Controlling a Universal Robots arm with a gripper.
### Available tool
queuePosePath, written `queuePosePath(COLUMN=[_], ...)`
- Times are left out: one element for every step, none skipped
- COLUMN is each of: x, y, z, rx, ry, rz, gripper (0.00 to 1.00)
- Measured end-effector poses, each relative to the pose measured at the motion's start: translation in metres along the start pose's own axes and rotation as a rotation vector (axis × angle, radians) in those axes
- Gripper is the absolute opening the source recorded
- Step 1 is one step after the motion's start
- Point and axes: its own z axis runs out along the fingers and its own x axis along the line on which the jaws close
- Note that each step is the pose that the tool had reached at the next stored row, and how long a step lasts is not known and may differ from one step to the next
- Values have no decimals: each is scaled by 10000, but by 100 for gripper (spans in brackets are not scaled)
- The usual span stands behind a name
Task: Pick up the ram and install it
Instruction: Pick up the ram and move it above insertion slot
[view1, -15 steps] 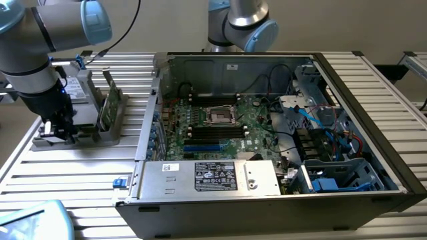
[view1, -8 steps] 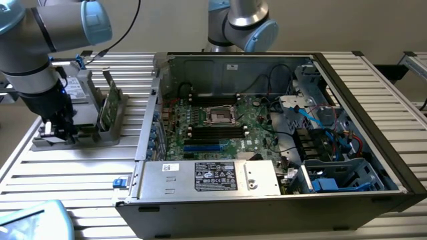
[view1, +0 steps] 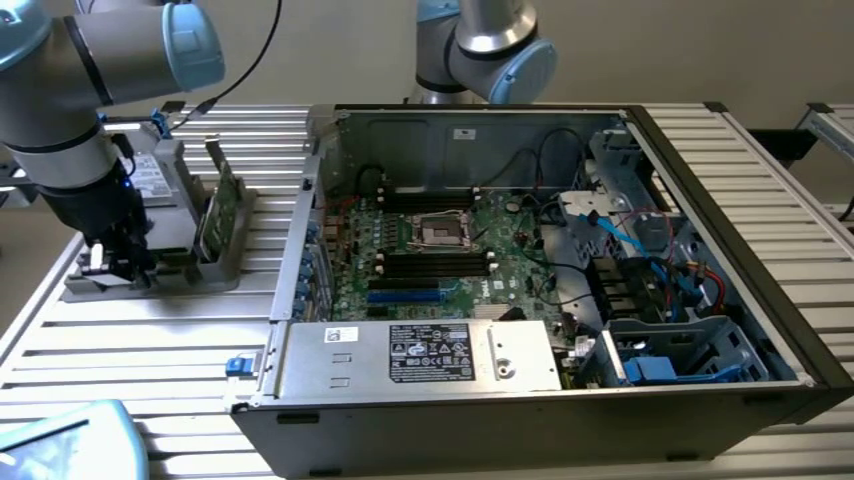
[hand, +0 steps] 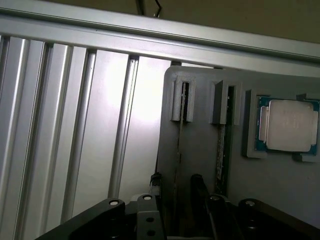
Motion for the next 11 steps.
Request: queuePosePath(x=[0, 0, 0, 0, 0, 0, 0, 0, 0, 0, 0], y=[0, 0, 0, 0, 0, 0, -1, 0, 0, 0, 0], z=[0, 0, 0, 0, 0, 0, 0, 0, 0, 0, 0], rx=[-4, -7, -8, -10, -11, -12, -13, -14, -15, -17, -16], ry=[-1, -1, -1, -1, -1, -2, -2, -2, -2, -3, -3], rz=[1, 1, 1, 0, 0, 0, 0, 0, 0, 0, 0], gripper=[37, 37, 37, 37, 37, 35, 35, 28, 22, 16, 16])
